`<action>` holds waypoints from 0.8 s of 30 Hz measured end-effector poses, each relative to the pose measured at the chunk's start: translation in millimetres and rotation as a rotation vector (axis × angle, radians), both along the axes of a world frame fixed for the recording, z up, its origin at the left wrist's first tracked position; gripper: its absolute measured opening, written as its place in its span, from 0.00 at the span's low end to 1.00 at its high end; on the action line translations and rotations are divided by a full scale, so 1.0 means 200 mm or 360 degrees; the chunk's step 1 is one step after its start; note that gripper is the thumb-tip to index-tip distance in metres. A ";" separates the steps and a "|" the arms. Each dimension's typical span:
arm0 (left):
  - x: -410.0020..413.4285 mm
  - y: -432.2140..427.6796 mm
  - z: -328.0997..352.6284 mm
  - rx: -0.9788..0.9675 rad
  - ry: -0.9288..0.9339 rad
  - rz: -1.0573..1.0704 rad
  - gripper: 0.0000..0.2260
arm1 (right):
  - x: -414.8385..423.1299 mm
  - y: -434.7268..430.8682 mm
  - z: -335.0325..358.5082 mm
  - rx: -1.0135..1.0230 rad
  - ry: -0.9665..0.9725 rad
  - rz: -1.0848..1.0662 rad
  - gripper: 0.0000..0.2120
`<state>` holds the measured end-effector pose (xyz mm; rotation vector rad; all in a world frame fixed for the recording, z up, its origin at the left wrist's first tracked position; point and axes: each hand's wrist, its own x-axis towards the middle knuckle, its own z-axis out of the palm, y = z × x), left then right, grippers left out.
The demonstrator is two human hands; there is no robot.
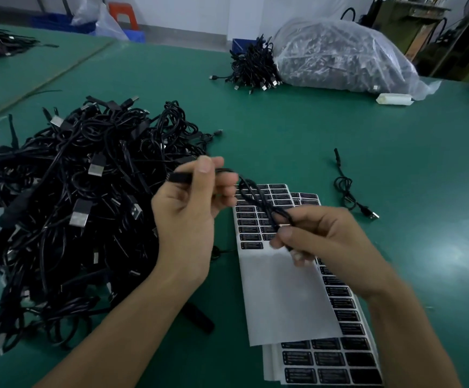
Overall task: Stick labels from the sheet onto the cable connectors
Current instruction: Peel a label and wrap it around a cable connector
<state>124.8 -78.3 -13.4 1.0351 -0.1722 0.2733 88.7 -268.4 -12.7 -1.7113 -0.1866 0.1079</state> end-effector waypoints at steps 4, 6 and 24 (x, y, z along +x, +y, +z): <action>0.00 0.03 0.07 0.0158 -0.0256 0.0324 0.17 | 0.01 0.06 -0.02 -0.0130 -0.0038 0.0006 0.07; 0.00 0.05 0.11 0.0180 -0.0440 0.0472 0.17 | 0.03 0.06 -0.05 -0.0299 -0.0110 -0.0360 0.11; 0.04 0.02 -0.12 0.1551 -0.0159 -0.0217 0.10 | 0.03 0.09 -0.08 -0.0680 0.0142 -0.0787 0.38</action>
